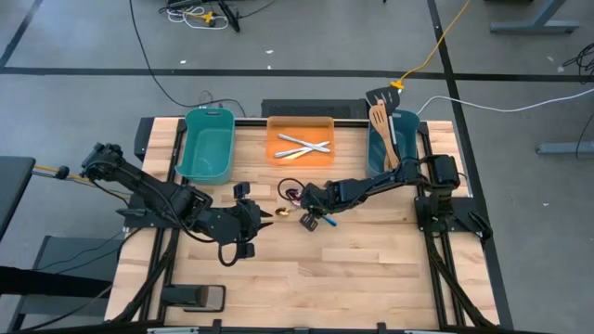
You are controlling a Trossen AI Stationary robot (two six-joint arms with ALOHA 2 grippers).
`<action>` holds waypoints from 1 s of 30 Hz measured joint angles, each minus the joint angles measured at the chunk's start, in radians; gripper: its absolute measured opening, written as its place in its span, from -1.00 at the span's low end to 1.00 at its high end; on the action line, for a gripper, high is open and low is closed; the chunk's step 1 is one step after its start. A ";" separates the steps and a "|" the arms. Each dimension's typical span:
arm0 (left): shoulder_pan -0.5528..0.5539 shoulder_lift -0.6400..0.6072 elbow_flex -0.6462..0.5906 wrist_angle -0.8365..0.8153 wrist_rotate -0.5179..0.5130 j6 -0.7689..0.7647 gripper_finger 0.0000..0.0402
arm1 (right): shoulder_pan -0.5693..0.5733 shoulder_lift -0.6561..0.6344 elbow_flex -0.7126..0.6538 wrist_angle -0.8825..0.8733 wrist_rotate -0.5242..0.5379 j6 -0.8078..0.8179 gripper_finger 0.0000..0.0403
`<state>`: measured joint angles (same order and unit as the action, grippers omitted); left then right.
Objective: Pick & Place Kitchen Items
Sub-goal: Put the blue spoon into the green bin
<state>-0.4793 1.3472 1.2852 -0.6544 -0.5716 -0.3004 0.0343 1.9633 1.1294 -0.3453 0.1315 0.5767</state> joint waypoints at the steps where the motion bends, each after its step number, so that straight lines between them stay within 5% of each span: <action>1: 0.000 0.000 0.000 0.000 0.000 0.000 -0.58 | 0.001 -0.004 0.011 -0.008 -0.003 -0.011 -0.93; 13: 0.000 0.000 0.000 0.000 0.000 -0.002 -0.58 | 0.008 -0.007 0.163 -0.151 0.011 -0.088 -0.93; 30: 0.000 0.000 0.000 0.014 -0.002 -0.001 -0.58 | 0.009 -0.071 0.168 -0.162 0.018 -0.140 -0.93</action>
<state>-0.4789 1.3472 1.2854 -0.6404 -0.5734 -0.3016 0.0431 1.8925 1.2976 -0.5077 0.1493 0.4363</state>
